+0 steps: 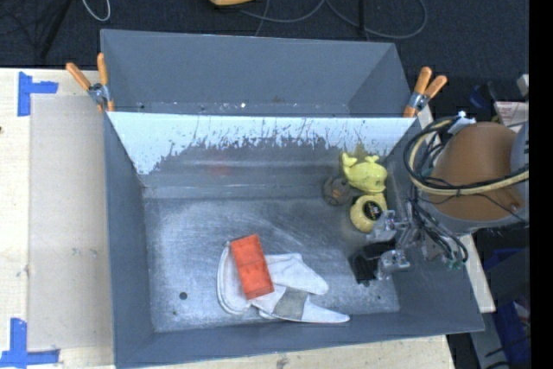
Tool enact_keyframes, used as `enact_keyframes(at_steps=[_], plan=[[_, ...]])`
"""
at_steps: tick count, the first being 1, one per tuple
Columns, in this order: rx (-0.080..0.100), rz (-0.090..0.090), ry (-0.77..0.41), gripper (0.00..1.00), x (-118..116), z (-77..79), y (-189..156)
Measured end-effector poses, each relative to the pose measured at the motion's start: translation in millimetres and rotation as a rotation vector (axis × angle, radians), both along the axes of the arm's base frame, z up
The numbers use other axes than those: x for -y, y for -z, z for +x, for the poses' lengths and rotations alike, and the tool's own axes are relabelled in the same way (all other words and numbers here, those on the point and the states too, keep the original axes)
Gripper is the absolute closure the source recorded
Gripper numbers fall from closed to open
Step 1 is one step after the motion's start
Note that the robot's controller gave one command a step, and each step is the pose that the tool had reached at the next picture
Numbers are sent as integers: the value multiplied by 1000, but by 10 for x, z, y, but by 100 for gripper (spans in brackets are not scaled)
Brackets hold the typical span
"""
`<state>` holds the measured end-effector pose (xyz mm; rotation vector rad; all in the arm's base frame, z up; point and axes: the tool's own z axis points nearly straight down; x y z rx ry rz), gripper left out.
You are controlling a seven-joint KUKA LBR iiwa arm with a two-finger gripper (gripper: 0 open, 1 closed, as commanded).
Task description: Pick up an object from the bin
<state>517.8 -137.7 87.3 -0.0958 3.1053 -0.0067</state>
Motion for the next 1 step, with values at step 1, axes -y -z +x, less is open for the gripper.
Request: enact_keyframes(at_steps=[1], plan=[[-5,0,2,100,10,-14,-26]])
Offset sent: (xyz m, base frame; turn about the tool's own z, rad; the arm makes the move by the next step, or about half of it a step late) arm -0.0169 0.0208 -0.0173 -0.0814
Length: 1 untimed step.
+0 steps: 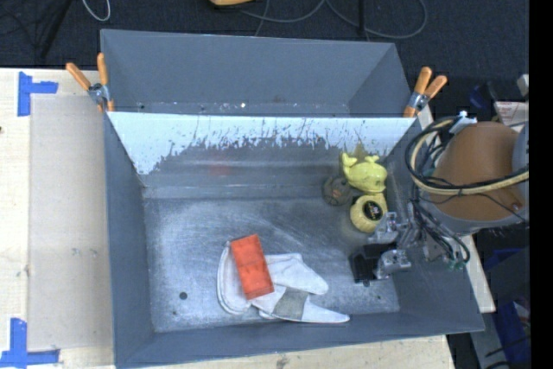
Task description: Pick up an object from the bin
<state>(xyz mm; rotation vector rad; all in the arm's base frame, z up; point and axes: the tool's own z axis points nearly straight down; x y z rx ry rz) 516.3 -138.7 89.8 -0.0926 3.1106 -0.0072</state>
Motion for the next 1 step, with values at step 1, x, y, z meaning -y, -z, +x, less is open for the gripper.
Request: enact_keyframes(at_steps=[1], plan=[[7,-11,-32,100,-33,-7,3]])
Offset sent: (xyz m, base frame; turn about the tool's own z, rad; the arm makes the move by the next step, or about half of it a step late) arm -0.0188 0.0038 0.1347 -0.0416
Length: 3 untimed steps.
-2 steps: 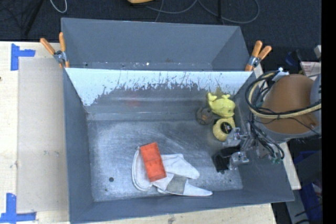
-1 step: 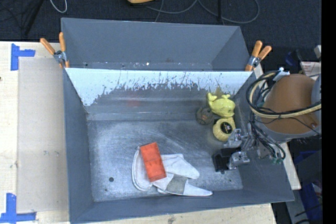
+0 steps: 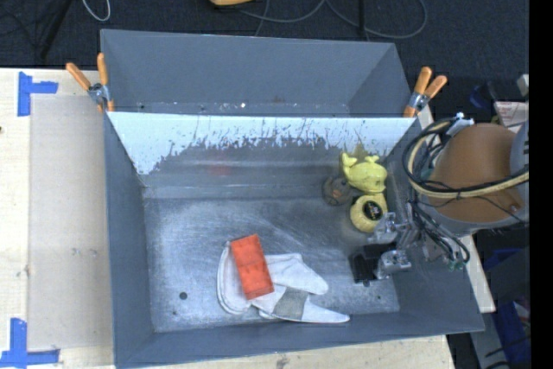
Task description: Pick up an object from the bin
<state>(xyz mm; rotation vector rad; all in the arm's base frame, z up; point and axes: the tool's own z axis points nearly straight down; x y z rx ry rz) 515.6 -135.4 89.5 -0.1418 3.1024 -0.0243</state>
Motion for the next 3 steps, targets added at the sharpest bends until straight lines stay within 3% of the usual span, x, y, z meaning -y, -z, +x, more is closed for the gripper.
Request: enact_keyframes(at_steps=[1,2,3], plan=[[-3,8,-8,100,28,9,-2],[-4,12,-171,100,-129,-25,4],[-4,12,-172,100,-129,-24,4]])
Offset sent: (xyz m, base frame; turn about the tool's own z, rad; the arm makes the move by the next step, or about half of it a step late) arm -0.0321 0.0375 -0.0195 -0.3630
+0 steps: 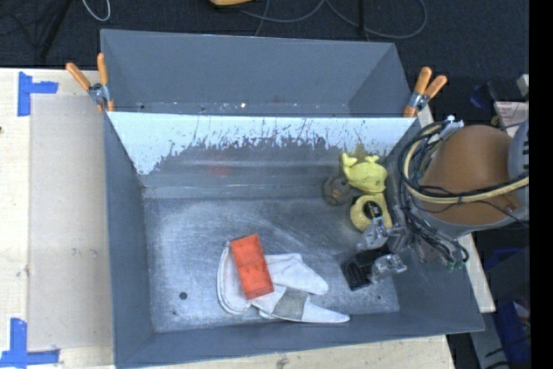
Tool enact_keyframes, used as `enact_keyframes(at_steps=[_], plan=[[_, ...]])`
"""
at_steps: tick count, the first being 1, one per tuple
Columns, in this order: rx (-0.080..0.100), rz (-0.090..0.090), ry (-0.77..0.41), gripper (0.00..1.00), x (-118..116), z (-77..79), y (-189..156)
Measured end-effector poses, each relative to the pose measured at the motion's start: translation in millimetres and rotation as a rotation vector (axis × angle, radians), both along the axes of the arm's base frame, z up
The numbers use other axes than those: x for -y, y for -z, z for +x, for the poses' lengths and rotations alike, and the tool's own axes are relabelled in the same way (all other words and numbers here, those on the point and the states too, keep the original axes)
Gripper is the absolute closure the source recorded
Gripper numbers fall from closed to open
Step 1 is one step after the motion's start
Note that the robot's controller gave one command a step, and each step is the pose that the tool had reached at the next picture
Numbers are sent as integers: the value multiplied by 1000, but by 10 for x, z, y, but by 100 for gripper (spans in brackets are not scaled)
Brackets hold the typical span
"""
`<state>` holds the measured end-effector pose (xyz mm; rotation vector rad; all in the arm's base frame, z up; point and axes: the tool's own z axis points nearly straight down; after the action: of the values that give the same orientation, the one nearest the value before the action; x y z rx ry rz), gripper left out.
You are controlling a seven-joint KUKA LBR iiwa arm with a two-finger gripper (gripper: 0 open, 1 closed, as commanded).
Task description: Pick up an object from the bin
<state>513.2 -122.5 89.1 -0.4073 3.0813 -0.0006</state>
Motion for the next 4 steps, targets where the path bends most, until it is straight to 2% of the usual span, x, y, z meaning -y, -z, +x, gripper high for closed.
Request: enact_keyframes(at_steps=[2,3,4], plan=[[0,0,-1,100,0,0,0],[-38,-1,-21,100,-26,-161,-301],[-22,-9,-147,100,-13,-176,-535]])
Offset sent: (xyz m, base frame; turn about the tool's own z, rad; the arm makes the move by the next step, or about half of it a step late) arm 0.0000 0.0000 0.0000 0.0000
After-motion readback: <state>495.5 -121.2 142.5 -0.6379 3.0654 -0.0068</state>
